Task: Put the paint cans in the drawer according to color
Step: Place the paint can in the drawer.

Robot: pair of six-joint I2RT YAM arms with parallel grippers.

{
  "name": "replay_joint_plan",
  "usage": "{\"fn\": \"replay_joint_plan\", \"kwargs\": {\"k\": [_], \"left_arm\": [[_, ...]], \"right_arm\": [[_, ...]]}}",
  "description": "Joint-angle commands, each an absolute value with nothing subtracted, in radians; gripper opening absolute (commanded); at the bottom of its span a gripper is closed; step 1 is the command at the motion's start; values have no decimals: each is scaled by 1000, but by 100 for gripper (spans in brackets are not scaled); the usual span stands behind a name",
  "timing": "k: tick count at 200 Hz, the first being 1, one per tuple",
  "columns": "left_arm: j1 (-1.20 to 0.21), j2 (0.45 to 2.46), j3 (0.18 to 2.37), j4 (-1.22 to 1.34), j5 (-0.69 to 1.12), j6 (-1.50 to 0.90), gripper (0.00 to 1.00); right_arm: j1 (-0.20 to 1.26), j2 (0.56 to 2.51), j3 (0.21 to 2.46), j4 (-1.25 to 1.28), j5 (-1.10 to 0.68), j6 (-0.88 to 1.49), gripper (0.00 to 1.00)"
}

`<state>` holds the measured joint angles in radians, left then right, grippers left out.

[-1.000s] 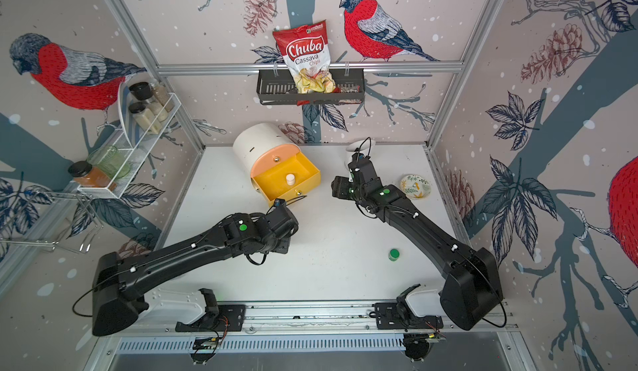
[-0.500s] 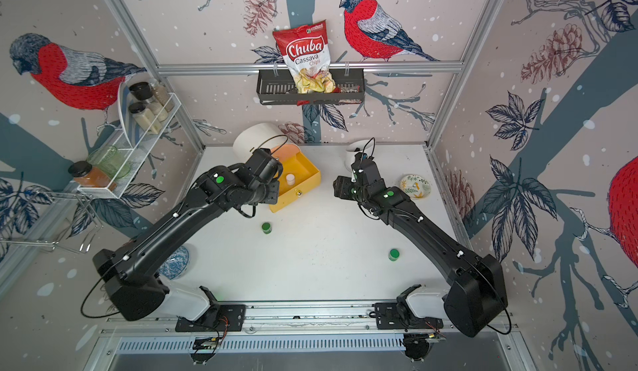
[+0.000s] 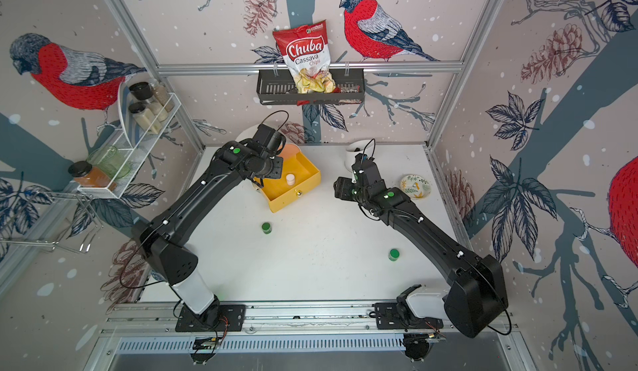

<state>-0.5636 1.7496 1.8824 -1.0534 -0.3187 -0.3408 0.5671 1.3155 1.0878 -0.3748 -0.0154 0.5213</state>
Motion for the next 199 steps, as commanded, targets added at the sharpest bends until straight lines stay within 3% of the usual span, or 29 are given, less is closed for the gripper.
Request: {"fn": "replay_joint_plan", "kwargs": {"k": [1,199], "left_arm": [[-541,1774,1883,-1020,-277,-325,16],[-477,1885,1738,-927,-170,-307,13]], "right_arm": [[563,1318,1083,-358,-29,505,69],[502,1279,1042,-370,-32,497,69]]}}
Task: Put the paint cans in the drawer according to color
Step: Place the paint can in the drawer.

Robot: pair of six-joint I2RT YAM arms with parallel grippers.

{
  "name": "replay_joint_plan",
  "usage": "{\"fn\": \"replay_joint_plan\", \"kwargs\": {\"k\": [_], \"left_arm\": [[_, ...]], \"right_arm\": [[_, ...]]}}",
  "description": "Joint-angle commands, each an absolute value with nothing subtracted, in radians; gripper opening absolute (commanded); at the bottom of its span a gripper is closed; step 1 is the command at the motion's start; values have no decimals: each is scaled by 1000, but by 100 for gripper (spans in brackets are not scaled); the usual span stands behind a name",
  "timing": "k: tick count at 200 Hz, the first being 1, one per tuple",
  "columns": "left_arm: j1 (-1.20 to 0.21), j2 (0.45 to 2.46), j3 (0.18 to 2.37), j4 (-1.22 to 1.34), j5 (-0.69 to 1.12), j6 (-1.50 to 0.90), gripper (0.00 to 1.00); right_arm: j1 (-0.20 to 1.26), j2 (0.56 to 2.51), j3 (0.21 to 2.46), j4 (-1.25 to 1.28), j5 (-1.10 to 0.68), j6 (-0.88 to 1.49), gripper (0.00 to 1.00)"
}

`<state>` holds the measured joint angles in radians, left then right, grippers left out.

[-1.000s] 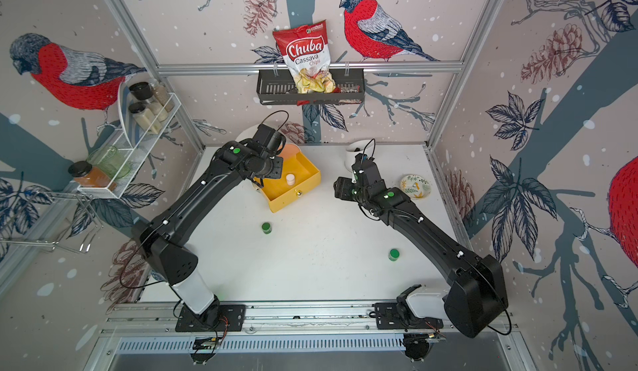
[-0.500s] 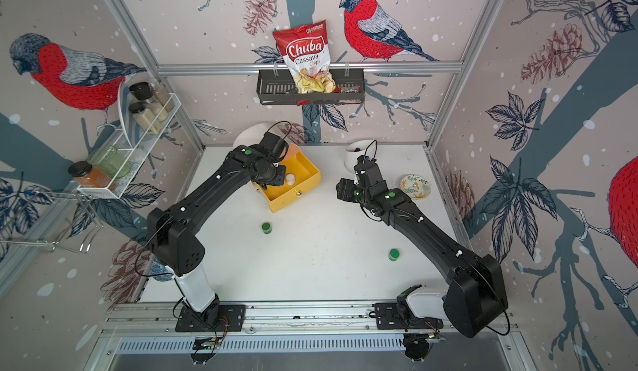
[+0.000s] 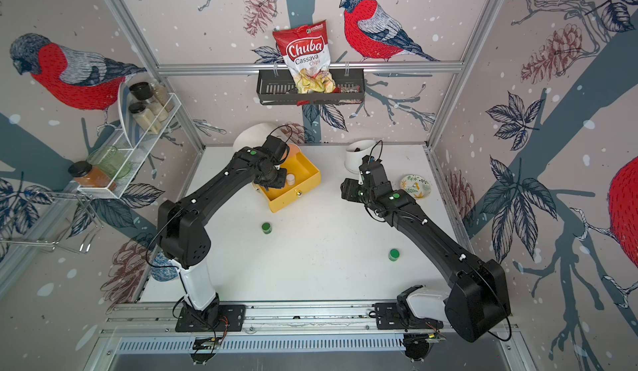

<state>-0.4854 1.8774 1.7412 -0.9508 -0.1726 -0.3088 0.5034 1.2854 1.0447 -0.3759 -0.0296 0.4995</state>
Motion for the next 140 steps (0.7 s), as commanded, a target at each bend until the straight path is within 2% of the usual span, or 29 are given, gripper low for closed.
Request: {"fn": "replay_joint_plan", "kwargs": {"k": [1,93,114,140], "left_arm": [[-477,1886,1738,-926,-170,-307,13],[-460,1889,1695,-875,-161,-311,14],[-460,1885,1701,-882,-166,-310,25],[-460,1869,1714,-895,-167,-308,28]], "right_arm": [[502,1278,1042,-371,-31,497,69],[495,1269,1037,-369,-39,500,69],[495,1267,1037,-369,-38,501,69],[494,1267,1037,-368,-39,503,69]]}}
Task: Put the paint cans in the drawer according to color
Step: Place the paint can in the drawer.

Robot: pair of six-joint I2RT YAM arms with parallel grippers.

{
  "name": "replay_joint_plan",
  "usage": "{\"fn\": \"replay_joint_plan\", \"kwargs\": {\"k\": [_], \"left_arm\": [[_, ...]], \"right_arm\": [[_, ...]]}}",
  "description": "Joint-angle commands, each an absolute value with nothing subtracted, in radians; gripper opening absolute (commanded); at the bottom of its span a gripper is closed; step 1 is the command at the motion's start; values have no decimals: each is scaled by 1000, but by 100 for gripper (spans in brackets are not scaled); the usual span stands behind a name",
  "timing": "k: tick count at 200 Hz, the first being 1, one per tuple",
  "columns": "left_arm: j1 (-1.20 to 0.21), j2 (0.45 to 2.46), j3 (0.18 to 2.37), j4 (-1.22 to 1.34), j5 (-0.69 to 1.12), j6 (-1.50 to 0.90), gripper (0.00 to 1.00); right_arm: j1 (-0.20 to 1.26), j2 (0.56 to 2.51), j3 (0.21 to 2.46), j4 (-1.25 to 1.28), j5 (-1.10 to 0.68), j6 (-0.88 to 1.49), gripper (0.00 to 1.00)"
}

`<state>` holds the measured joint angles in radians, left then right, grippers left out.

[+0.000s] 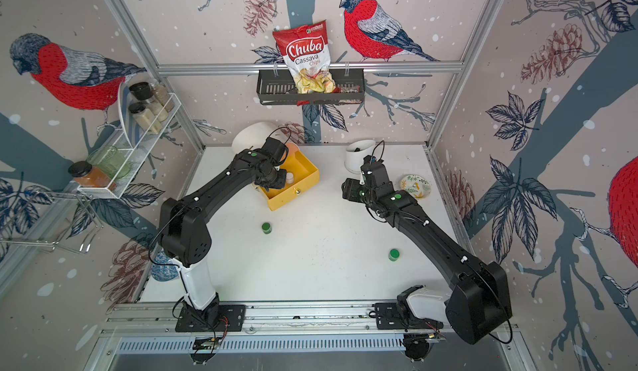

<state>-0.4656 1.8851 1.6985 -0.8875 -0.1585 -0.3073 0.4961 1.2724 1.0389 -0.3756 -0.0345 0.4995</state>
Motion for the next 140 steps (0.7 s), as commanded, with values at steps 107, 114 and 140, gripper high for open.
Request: {"fn": "replay_joint_plan", "kwargs": {"k": [107,114,140], "left_arm": [[-460,1779,1912,-1019,-197,-295,54],[-460,1773,1933,-1024,-213,-295,54],[-446,1749,2008,-1013,-271,-276,61]], "right_arm": [[497,1267,1037,-355,-67,505,69],[497,1265,1037,-354,-68,505,69],[500,1258,1029,-328,-96,498,68]]}}
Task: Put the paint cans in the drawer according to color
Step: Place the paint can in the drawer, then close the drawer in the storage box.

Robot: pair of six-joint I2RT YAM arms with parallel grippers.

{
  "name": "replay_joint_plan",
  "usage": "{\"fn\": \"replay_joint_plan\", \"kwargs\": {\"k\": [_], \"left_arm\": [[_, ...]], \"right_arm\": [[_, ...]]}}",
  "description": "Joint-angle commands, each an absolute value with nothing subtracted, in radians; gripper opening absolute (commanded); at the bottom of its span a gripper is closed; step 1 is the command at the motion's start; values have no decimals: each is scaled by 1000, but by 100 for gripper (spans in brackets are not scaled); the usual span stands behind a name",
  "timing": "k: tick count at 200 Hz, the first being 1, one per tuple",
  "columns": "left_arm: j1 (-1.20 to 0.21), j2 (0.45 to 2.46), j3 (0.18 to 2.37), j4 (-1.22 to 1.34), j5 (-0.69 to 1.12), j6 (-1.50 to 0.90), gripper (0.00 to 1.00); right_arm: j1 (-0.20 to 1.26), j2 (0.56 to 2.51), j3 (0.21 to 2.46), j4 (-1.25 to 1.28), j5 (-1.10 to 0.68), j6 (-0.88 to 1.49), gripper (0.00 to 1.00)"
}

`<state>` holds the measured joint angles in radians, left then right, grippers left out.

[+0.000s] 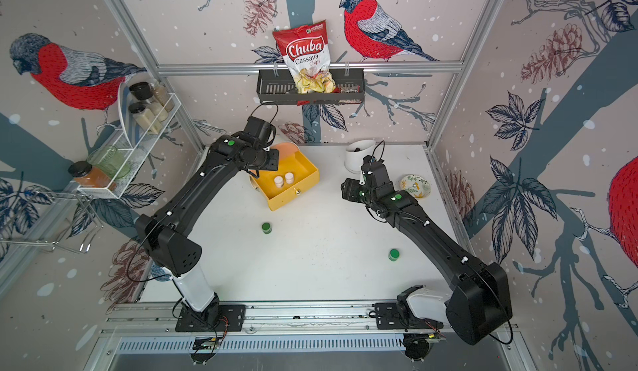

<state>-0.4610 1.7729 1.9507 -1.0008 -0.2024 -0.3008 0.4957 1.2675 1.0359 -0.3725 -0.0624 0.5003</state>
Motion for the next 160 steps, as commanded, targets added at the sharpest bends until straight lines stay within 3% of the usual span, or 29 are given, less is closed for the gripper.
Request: {"fn": "replay_joint_plan", "kwargs": {"k": [1,18,98,117,129,160], "left_arm": [[-444,1749,2011,-1013,-271,-275,61],[-398,1747,2068,-996,-256,-265,69],[-110,1742,1970,-628,16,-208,75],[-74,1764,1936,-559,66,-189,83],[-60,1783,1923,-517,96,-173,95],[-44,1822,1881,-425,107,-100,95]], "right_arm": [[500,1258,1029,-326,-97,497,68],[514,1258,1020,-293,-118,492,68],[656,1236,938,-34,-181,376,68],[684,1283,932,18,-177,358,68],[695,1323,940,35,-178,352,68],[736,1408,947,123,-198,332,68]]}}
